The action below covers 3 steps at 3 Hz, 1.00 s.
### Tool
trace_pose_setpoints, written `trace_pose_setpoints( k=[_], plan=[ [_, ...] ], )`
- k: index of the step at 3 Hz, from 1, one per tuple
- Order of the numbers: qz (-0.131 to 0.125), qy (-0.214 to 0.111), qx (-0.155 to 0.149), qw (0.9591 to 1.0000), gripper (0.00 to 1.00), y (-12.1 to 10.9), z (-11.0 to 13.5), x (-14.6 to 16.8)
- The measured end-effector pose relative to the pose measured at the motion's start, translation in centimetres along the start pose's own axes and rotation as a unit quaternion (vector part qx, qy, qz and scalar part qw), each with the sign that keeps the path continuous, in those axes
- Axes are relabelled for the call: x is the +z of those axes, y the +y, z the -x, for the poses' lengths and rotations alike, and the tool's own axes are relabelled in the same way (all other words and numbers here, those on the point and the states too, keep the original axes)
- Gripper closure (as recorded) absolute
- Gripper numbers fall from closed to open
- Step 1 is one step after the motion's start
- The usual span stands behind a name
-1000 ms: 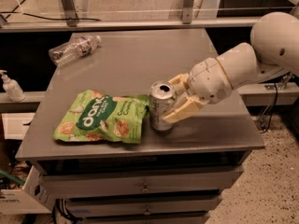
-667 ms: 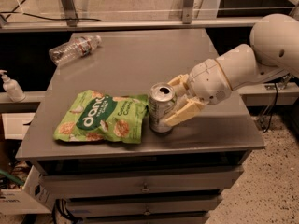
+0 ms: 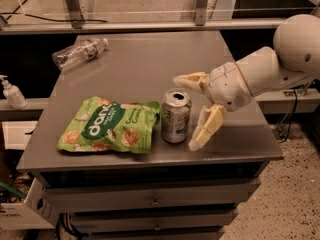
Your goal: Move 7up can near green rice chip bag
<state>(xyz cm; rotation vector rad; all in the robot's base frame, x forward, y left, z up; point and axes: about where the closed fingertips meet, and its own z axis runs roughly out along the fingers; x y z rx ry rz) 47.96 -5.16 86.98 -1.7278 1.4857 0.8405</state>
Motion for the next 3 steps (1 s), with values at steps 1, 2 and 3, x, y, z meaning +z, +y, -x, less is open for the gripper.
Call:
trace_pose_setpoints(
  k=[1,2,3],
  plan=[
    [-0.057,0.009,0.024,0.9980,0.00,-3.0,-2.3,-3.5],
    [-0.148,0.020,0.065,0.9865,0.00,-7.4,-6.7,-10.7],
    [-0.151,0.020,0.059,0.9866,0.00,-7.6,-6.2,-11.0]
  ],
)
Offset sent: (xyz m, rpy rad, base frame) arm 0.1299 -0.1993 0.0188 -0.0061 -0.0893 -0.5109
